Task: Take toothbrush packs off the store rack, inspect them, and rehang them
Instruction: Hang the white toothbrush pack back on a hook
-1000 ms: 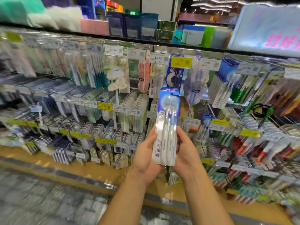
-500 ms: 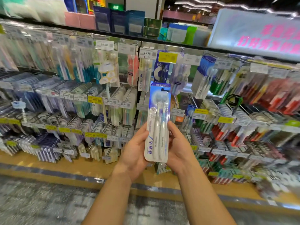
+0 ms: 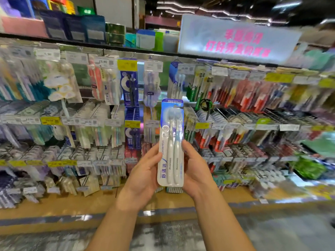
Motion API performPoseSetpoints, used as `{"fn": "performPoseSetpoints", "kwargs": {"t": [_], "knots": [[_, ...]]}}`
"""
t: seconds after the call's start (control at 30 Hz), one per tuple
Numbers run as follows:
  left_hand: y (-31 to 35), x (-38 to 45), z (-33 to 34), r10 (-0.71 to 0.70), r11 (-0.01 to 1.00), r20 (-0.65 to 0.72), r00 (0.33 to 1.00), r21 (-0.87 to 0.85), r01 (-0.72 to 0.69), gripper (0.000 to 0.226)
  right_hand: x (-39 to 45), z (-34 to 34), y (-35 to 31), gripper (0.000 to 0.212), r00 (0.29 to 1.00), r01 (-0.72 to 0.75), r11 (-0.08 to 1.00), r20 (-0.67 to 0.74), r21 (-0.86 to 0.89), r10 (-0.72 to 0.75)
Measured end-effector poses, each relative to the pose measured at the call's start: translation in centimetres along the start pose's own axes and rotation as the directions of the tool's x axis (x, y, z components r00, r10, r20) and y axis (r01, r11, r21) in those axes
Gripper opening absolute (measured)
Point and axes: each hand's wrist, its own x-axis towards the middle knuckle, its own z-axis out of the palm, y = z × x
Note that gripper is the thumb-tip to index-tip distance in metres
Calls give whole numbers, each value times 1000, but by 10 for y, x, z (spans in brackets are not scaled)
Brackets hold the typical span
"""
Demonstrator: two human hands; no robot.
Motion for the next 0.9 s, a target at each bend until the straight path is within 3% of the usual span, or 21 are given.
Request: {"fn": "performPoseSetpoints", "kwargs": {"t": [0.23, 0.47, 0.7, 0.9], "knots": [[-47, 18, 96, -27, 999, 38, 999, 29, 26, 39, -41, -71, -74, 36, 997, 71, 997, -25, 40, -70], [-90, 32, 160, -56, 997, 38, 998, 63, 54, 39, -67, -127, -126, 52, 998, 68, 996, 14, 58, -69], [-117, 45, 177, -39, 994, -67, 997, 103, 46, 41, -63, -154, -153, 30, 993, 120, 991, 0, -53, -120], [-115, 57, 160, -8, 985, -237, 971, 166, 49, 38, -14, -129, -185, 22, 956, 292, 923, 96, -250, -277]]}}
